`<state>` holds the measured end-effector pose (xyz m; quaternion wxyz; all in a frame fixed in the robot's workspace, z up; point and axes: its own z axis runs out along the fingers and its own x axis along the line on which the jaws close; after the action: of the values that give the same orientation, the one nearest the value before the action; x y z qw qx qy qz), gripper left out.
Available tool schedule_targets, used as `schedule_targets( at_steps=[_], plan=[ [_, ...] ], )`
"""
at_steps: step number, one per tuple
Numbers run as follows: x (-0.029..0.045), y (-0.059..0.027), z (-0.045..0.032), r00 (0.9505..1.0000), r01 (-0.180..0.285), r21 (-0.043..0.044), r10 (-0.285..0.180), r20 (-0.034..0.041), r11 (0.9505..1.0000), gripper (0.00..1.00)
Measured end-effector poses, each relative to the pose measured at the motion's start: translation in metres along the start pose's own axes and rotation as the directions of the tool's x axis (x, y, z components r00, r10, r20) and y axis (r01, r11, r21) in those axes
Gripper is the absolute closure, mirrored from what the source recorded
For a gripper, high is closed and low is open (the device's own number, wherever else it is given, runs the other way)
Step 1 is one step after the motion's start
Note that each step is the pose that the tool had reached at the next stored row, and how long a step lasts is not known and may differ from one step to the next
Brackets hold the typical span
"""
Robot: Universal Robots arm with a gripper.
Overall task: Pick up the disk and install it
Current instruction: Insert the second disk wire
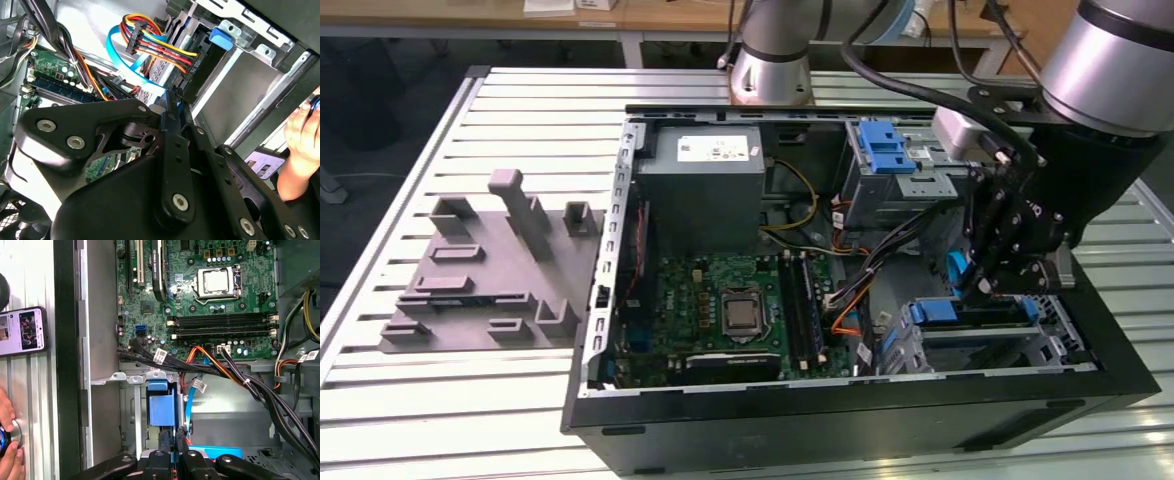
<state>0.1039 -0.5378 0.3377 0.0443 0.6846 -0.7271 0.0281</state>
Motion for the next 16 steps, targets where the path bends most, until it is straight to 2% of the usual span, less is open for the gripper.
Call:
schedule_targets(
  at_steps=[8,16],
  plan=[
    [0.001,-0.0043,0.0009,1.0,0.0,-0.0004,0.0,0.0061,1.0,0.84],
    [0.001,-0.006,0.0023,1.0,0.0,-0.0005,0.0,0.0079,1.0,0.84]
  ],
)
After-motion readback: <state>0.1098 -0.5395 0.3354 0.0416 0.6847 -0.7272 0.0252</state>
